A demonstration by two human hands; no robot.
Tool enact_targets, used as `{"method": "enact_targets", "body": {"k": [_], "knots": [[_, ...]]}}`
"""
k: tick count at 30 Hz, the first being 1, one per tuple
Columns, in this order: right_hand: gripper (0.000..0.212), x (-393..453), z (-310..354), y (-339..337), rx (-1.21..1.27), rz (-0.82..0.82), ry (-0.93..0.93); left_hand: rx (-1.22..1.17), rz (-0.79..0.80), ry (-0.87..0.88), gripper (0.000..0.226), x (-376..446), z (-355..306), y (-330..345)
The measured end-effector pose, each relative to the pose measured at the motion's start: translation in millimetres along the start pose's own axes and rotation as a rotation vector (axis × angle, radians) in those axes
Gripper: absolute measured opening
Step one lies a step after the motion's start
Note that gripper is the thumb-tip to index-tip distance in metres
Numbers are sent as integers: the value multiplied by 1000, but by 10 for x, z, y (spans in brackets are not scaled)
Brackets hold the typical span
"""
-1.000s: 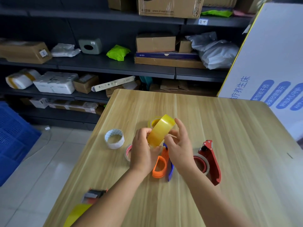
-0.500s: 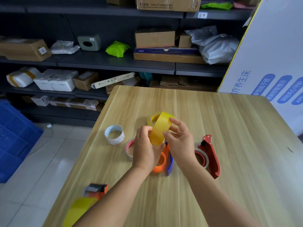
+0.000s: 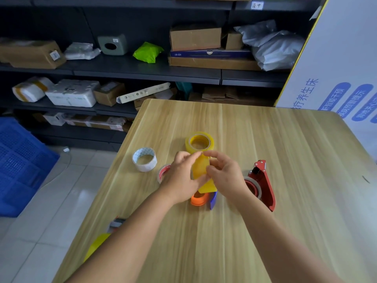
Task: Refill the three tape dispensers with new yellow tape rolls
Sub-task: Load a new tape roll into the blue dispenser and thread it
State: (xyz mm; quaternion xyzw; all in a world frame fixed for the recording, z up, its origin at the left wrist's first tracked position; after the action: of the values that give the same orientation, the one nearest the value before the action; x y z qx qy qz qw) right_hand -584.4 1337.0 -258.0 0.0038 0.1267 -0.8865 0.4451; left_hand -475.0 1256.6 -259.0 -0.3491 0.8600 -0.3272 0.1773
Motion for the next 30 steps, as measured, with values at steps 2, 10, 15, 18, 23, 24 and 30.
{"method": "enact_targets", "body": {"k": [2,10,15,18,23,24,30], "knots": [[44,2,-22,8,-32,25,8,28,9,20,67,8,28,-23],[38,-1,-78,9,-45,82,85,79,192,74,69,-51,107,-63],[40,11,-111,82,-73,170,79,-44,166,58,50,-62,218,-75],[41,-11,-140,125,-76,221,94,-135,175,12,47,-86,291,-65],[45,-2,-254,185,-102,233,145,-209,175,-69,61,-135,431,-30],[44,0,-271,199,-112,238,163,-190,177,-74,66,-136,449,-28],[43,23,-301,257,-140,218,175,-183,150,-39,59,-139,477,-40]]}}
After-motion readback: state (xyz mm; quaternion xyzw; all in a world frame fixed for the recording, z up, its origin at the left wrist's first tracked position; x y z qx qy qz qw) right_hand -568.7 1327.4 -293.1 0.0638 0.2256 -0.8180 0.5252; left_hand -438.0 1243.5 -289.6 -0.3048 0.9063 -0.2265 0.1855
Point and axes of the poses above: each hand's wrist, its own x-axis towards the middle knuckle, its own y-axis out of the palm, z = x × y, the point moved 5 cm from there along x, towards the middle knuckle, and after that the axes turned 4 degrees about -y, right-handed, at the moved point
